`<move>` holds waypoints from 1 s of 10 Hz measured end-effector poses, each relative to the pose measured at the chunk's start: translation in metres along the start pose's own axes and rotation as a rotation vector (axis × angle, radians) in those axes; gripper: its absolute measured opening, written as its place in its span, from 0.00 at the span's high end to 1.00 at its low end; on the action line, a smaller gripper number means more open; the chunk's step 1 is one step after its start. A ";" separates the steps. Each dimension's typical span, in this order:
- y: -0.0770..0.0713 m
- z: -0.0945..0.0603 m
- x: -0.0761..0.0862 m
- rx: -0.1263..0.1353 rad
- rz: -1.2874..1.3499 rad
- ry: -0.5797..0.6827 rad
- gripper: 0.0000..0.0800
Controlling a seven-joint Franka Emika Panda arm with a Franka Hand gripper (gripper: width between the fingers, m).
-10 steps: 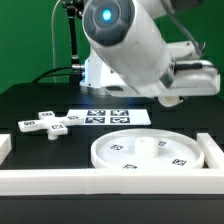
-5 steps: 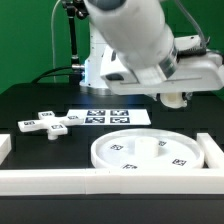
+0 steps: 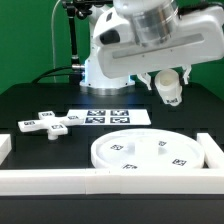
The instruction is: Assemble round table
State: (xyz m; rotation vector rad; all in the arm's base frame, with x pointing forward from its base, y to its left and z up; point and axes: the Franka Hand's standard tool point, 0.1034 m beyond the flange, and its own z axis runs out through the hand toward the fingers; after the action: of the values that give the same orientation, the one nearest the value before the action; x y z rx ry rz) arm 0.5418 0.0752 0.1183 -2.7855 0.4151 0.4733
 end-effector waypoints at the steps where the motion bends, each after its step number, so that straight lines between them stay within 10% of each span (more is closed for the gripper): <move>1: 0.000 0.000 -0.001 -0.004 -0.003 0.061 0.49; 4: -0.001 -0.004 0.010 -0.018 -0.042 0.273 0.49; 6: 0.002 -0.029 0.022 -0.071 -0.178 0.423 0.49; 10: 0.006 -0.027 0.027 -0.072 -0.207 0.657 0.49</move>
Offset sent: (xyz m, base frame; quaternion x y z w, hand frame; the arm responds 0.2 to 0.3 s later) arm 0.0000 0.0000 0.0000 0.0000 0.1938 0.0000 0.9810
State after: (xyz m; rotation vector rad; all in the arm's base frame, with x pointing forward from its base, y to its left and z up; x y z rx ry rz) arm 0.5714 0.0553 0.1320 -2.9503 0.2329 -0.4995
